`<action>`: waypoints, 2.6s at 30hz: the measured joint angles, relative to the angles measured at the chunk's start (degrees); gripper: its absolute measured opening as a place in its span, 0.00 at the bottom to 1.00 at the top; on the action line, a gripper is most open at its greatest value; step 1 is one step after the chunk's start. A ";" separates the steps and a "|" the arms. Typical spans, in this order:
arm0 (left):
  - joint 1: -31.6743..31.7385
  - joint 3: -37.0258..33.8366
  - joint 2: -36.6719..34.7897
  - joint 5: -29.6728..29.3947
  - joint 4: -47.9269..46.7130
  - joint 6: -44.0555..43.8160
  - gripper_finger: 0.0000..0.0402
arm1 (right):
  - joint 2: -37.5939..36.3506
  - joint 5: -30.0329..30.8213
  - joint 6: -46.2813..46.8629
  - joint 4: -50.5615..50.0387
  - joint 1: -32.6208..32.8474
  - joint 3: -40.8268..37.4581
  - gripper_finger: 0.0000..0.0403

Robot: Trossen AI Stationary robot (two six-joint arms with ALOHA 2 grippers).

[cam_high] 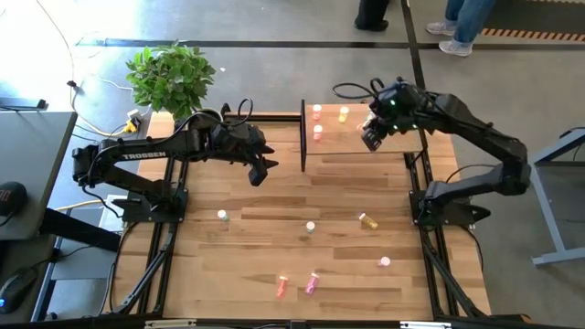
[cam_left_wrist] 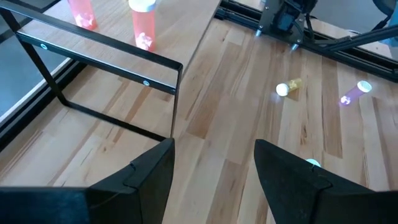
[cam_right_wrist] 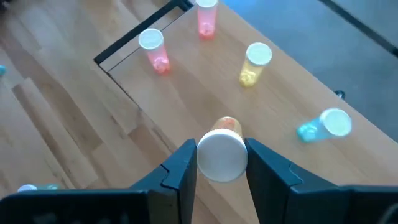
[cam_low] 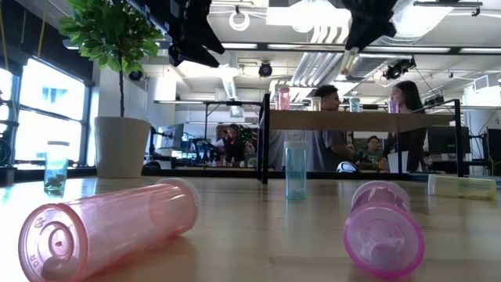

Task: Pick and place medicine bottles onto shelf by color
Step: Put the bottom yellow pill bottle on the shelf aligned with the other yellow pill bottle

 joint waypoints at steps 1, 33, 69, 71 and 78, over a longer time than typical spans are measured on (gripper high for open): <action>-0.01 0.00 0.01 0.00 0.00 -0.02 0.53 | 0.99 -1.18 -1.17 -0.12 -1.02 0.55 0.27; 0.03 0.00 0.01 -0.46 -0.04 -2.95 0.53 | 21.17 -12.03 -17.15 -3.97 -5.91 9.52 0.27; 0.05 0.00 0.00 -0.44 0.12 -2.83 0.53 | 22.73 -11.38 -20.04 -4.82 -5.76 9.50 0.27; 0.05 0.00 0.01 -0.46 0.11 -2.82 0.53 | 22.73 -11.38 -20.12 -4.82 -5.76 9.50 0.27; 0.05 0.00 0.01 -0.44 0.11 -2.84 0.53 | 22.73 -11.39 -20.16 -5.04 -5.76 9.50 0.27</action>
